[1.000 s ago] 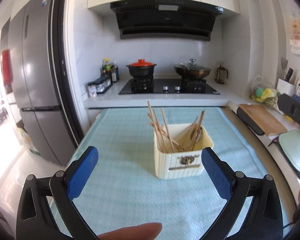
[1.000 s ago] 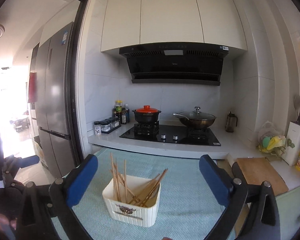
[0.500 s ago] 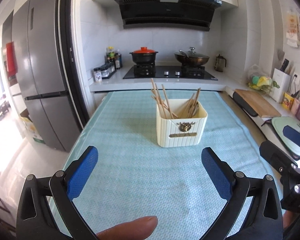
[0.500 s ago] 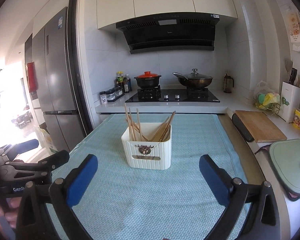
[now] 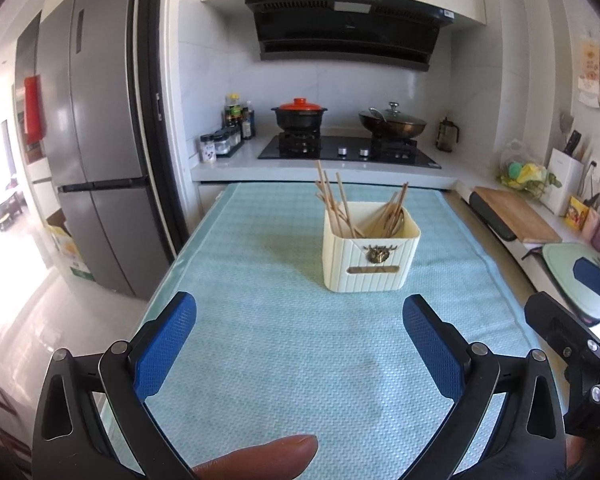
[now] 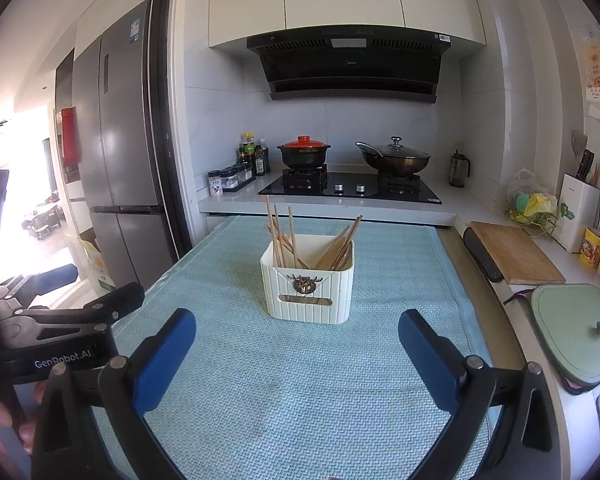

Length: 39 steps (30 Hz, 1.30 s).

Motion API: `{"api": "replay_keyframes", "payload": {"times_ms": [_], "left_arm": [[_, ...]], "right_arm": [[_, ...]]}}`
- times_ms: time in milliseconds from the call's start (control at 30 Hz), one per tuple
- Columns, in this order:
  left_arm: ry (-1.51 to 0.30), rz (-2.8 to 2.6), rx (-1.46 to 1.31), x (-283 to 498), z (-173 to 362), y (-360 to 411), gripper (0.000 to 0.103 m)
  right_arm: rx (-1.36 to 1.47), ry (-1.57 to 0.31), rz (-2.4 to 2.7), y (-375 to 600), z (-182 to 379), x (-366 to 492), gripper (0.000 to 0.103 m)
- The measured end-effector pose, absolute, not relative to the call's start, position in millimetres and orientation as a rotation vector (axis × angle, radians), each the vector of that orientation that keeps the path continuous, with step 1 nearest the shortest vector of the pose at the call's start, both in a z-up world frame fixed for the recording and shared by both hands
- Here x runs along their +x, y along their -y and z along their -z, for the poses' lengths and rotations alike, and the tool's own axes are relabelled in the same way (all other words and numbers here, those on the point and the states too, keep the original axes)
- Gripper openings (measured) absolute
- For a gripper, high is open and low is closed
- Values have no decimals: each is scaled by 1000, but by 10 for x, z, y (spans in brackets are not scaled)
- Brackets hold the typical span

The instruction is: Organize utensils

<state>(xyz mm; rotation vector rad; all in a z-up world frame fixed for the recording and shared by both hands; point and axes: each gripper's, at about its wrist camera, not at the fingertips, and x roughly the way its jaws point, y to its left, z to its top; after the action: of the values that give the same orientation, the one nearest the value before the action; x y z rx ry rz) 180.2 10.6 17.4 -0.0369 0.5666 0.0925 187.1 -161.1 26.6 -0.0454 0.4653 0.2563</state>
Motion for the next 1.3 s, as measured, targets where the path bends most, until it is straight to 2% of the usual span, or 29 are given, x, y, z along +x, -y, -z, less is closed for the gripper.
{"api": "replay_keyframes", "payload": {"times_ms": [1300], "left_arm": [[-552,-100,-14,1770,-255,-87,103]], "right_arm": [[-73,-449,-285,1514,-378,1725,103]]}}
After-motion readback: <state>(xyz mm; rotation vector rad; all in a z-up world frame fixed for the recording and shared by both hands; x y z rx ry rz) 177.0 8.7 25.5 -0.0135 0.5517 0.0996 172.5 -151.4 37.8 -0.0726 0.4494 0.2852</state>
